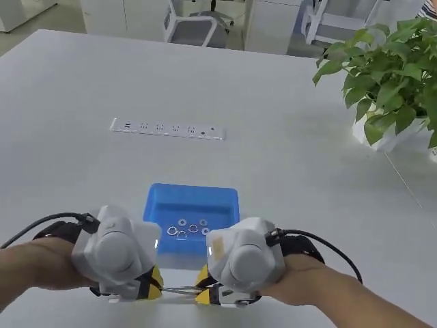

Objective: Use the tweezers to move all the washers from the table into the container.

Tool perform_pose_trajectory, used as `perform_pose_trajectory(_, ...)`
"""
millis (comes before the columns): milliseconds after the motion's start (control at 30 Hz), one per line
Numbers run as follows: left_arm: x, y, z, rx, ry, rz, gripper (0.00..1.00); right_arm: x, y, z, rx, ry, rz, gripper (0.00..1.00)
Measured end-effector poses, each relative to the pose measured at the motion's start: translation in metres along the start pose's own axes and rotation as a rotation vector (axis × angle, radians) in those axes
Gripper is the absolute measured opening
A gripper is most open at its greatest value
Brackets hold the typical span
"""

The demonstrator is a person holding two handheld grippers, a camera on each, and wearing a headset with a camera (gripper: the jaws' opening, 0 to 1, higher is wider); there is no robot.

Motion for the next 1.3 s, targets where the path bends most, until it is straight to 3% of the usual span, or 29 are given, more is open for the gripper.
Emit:
perform_pose_trajectory(367,-0.005,-0.006,-0.008,-0.022,0.008,0.023,0.06,-0.003,0.003,-0.002,0.012,-0.003,-0.024,0.10)
perform_pose_trajectory(867,-0.006,-0.006,-0.009,-0.016,-0.009,0.052,0.07,-0.004,0.004,0.000,0.023,0.009,-0.041,0.12)
perform_pose_trajectory(1133,-0.007,-0.006,-0.007,0.002,-0.011,0.070,0.12,-0.005,0.004,0.002,0.004,0.015,-0.032,0.18)
perform_pose_trajectory(1300,-0.012,-0.009,-0.003,0.017,-0.015,0.090,0.18,-0.005,0.004,0.010,-0.026,-0.014,-0.063,0.22)
Point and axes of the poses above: the centre of the closed fingertips' face, and the gripper's own axes: z roughly backward along the fingers, y roughly to its left, x roughly out of its top, the point moved 9 cm from there along z, roughly backward along the fingers, and after that the axes turned 6 degrees about -y, right-handed, at the moved point
